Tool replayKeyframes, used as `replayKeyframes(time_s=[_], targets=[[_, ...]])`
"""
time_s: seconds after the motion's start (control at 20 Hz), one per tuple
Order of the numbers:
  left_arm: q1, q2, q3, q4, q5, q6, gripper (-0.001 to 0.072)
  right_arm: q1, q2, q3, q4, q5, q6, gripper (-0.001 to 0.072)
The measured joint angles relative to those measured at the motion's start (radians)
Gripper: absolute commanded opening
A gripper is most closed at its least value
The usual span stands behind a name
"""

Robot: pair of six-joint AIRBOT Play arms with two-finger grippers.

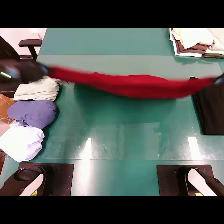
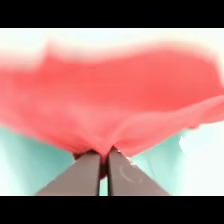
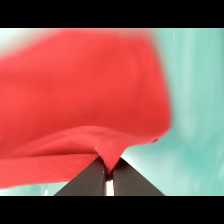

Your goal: Fold the shirts.

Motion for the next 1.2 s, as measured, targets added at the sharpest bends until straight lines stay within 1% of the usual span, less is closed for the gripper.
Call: replayKeyframes(time_s=[0.15,0.3,0.45,0.55,0.7,0.9,1.05,1.2], targets=[[0.000,0.017,0.305,0.016,-0.012,0.000,0.0027,0.006,0.074,0.246,-0.019,0.016,0.001,0.0020],[0.000,0.024,0.552,0.023,-0.017,0.000,0.0026,0.009,0.115,0.472,-0.098,0.070,0.034,0.0020],[0.000,0.025,0.687,0.061,-0.019,-0.007,0.0026,0.010,0.103,0.658,-0.193,0.160,0.072,0.0020],[-0.001,0.010,0.721,0.098,-0.049,-0.020,0.0027,0.010,0.067,0.742,-0.225,0.222,0.092,0.0020],[-0.001,-0.037,0.681,0.134,-0.107,-0.029,0.0028,0.019,-0.002,0.774,-0.254,0.291,0.119,0.0019],[-0.001,-0.160,0.507,0.156,-0.177,-0.033,0.0029,0.089,-0.126,0.669,-0.291,0.333,0.134,0.0019],[-0.001,-0.280,0.350,0.158,-0.182,-0.033,0.0029,0.158,-0.252,0.561,-0.342,0.343,0.138,0.0019],[-0.001,-0.429,0.237,0.158,-0.123,-0.033,0.0029,0.198,-0.396,0.473,-0.370,0.340,0.142,0.0020]])
